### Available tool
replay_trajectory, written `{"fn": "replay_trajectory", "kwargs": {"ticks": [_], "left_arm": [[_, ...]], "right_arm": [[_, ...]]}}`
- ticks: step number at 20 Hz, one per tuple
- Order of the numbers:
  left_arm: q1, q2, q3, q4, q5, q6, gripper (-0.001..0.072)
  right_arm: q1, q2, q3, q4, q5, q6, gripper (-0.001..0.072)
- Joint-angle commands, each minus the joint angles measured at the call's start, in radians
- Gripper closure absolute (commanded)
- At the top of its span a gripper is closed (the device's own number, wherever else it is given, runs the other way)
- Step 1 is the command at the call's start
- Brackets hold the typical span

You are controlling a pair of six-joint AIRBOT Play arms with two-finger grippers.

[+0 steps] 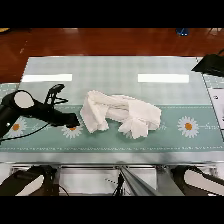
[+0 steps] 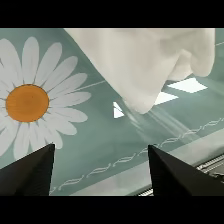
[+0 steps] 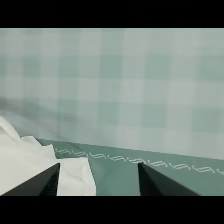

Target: Fold the shirts.

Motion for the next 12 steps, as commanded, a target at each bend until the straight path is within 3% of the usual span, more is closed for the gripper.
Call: {"fn": "replay_trajectory", "kwargs": {"ticks": [1,6,9,10,11,12], "left_arm": [[0.085,-0.032,-0.112,-0.221,0.085,0.087,-0.0006],[0.048,-0.193,-0.119,-0.413,0.188,0.175,-0.0006],[0.004,-0.29,-0.117,-0.463,0.253,0.185,0.0001],[-0.007,-0.322,-0.111,-0.479,0.263,0.185,0.0094],[-0.014,-0.349,-0.103,-0.49,0.274,0.185,0.0247],[-0.015,-0.369,-0.092,-0.502,0.279,0.185,0.0451]], "right_arm": [[-0.106,0.001,-0.089,0.149,-0.024,-0.061,0.014],[-0.108,0.001,-0.129,0.155,-0.035,-0.077,0.014],[-0.108,0.001,-0.129,0.155,-0.034,-0.077,0.014],[-0.108,0.001,-0.129,0.155,-0.032,-0.076,0.0141],[-0.108,0.001,-0.129,0.155,-0.027,-0.076,0.014],[-0.108,0.001,-0.129,0.154,-0.018,-0.076,0.0141]]}}
